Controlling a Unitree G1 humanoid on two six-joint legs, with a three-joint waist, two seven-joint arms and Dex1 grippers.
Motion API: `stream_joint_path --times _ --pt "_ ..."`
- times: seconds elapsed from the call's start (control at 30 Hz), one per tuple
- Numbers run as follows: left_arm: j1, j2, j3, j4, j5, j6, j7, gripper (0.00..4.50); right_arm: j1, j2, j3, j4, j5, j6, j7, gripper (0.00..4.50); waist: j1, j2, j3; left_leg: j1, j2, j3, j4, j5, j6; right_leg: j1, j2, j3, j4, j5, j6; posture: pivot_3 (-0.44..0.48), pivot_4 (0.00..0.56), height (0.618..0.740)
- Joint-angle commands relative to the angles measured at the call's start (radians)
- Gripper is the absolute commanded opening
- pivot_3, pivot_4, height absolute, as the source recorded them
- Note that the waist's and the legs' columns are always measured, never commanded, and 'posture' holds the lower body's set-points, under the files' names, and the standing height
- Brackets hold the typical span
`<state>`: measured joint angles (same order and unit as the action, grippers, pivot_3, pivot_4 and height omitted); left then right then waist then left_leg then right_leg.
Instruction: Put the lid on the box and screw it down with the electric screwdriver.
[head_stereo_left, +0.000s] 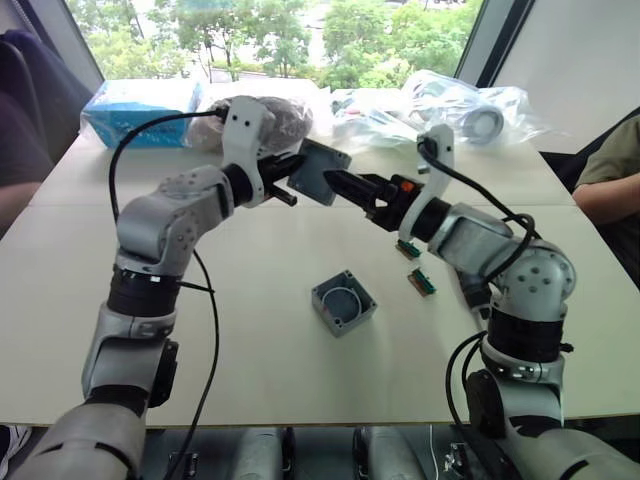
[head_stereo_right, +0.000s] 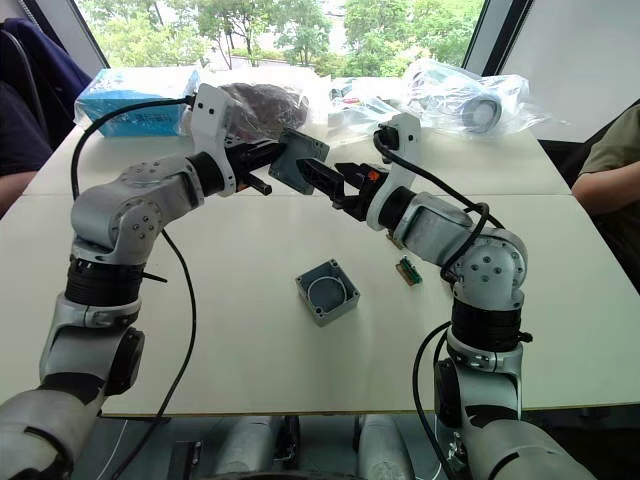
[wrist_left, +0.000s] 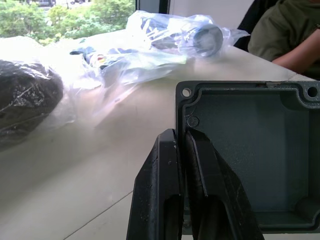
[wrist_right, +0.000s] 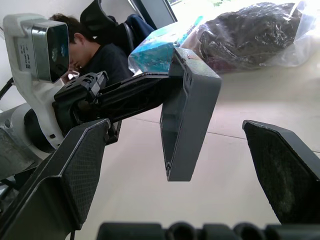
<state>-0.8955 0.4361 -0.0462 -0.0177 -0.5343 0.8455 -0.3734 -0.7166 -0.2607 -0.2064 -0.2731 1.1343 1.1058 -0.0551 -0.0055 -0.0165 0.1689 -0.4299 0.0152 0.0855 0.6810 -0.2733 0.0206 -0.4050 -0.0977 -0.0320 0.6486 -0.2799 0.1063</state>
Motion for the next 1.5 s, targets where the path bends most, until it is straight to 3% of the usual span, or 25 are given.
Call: stream_joint_path --times 0.03,0.27,0.3,0.47,0.63,0.67,0.93,1.07,1.13,1.23,1.33,1.5 --pt "-0.02 -0.014 0.033 -0.032 0.004 -0.01 -0.017 0.05 0.004 -0.005 -0.009 -0.04 0.014 -0.006 -0.01 4.5 -0.003 0.0 0.0 0.0 0.0 0.0 0.0 0.0 0.0 0.0 0.0 0.0 0.0 0.0 0.0 0.0 0.15 0.74" --pt "-0.028 -0.05 0.056 -0.044 -0.003 0.009 -0.017 0.05 0.023 -0.006 -0.001 -0.054 0.008 -0.013 -0.013 4.5 -0.006 0.0 0.0 0.0 0.0 0.0 0.0 0.0 0.0 0.0 0.0 0.0 0.0 0.0 0.0 0.0 0.15 0.74" --pt "-0.026 -0.051 0.059 -0.048 -0.004 0.012 -0.019 0.0 0.025 -0.001 -0.003 -0.055 0.009 -0.016 -0.018 4.0 -0.006 0.0 0.0 0.0 0.0 0.0 0.0 0.0 0.0 0.0 0.0 0.0 0.0 0.0 0.0 0.0 0.15 0.74" --pt "-0.025 -0.053 0.07 -0.05 -0.003 0.023 -0.023 0.0 0.027 0.015 -0.009 -0.061 0.017 -0.034 -0.025 2.4 -0.006 0.0 0.0 0.0 0.0 0.0 0.0 0.0 0.0 0.0 0.0 0.0 0.0 0.0 0.0 0.0 0.15 0.74" --pt "-0.029 -0.06 0.08 -0.052 -0.007 0.031 -0.022 0.0 0.03 0.027 -0.003 -0.063 0.019 -0.047 -0.03 0.33 -0.006 0.0 0.0 0.0 0.0 0.0 0.0 0.0 0.0 0.0 0.0 0.0 0.0 0.0 0.0 0.0 0.15 0.74" --pt "-0.029 -0.062 0.081 -0.054 -0.008 0.033 -0.024 0.0 0.032 0.031 0.0 -0.064 0.021 -0.049 -0.031 0.11 -0.006 0.0 0.0 0.0 0.0 0.0 0.0 0.0 0.0 0.0 0.0 0.0 0.0 0.0 0.0 0.0 0.15 0.74" --pt "-0.018 -0.07 0.11 -0.06 -0.036 0.056 -0.036 0.0 0.038 0.046 0.013 -0.074 0.001 -0.075 -0.032 0.11 -0.006 0.0 0.0 0.0 0.0 0.0 0.0 0.0 0.0 0.0 0.0 0.0 0.0 0.0 0.0 0.0 0.15 0.74" --pt "-0.01 -0.077 0.163 -0.046 -0.075 0.074 -0.052 1.24 0.045 0.06 0.016 -0.079 -0.003 -0.088 -0.036 0.11 -0.006 0.0 0.0 0.0 0.0 0.0 0.0 0.0 0.0 0.0 0.0 0.0 0.0 0.0 0.0 0.0 0.15 0.74" --pt "-0.008 -0.071 0.188 -0.041 -0.096 0.077 -0.063 2.12 0.048 0.062 0.017 -0.081 -0.003 -0.094 -0.035 0.11 -0.007 0.0 0.0 0.0 0.0 0.0 0.0 0.0 0.0 0.0 0.0 0.0 0.0 0.0 0.0 0.0 0.15 0.74" --pt "-0.01 -0.087 0.303 -0.014 -0.196 0.102 -0.06 3.2 0.053 0.054 0.024 -0.093 -0.021 -0.106 -0.026 0.11 -0.007 0.0 0.0 -0.001 0.0 0.0 0.0 0.0 0.0 0.0 0.0 0.0 0.0 0.0 0.0 0.0 0.15 0.74" --pt "-0.001 -0.041 0.401 0.027 -0.299 0.176 -0.099 4.43 0.064 0.042 0.023 -0.112 -0.039 -0.122 -0.031 0.11 -0.009 0.0 0.0 0.0 0.001 0.0 0.0 0.0 0.0 -0.001 0.0 0.0 0.0 0.0 0.0 0.0 0.15 0.74" --pt "-0.022 0.02 0.41 0.072 -0.316 0.196 -0.122 4.43 0.138 -0.037 0.007 -0.231 -0.043 -0.121 -0.015 0.11 -0.002 0.0 0.0 -0.001 0.0 0.0 -0.001 0.0 0.0 -0.001 0.0 0.0 0.0 0.0 0.0 0.0 0.15 0.74"
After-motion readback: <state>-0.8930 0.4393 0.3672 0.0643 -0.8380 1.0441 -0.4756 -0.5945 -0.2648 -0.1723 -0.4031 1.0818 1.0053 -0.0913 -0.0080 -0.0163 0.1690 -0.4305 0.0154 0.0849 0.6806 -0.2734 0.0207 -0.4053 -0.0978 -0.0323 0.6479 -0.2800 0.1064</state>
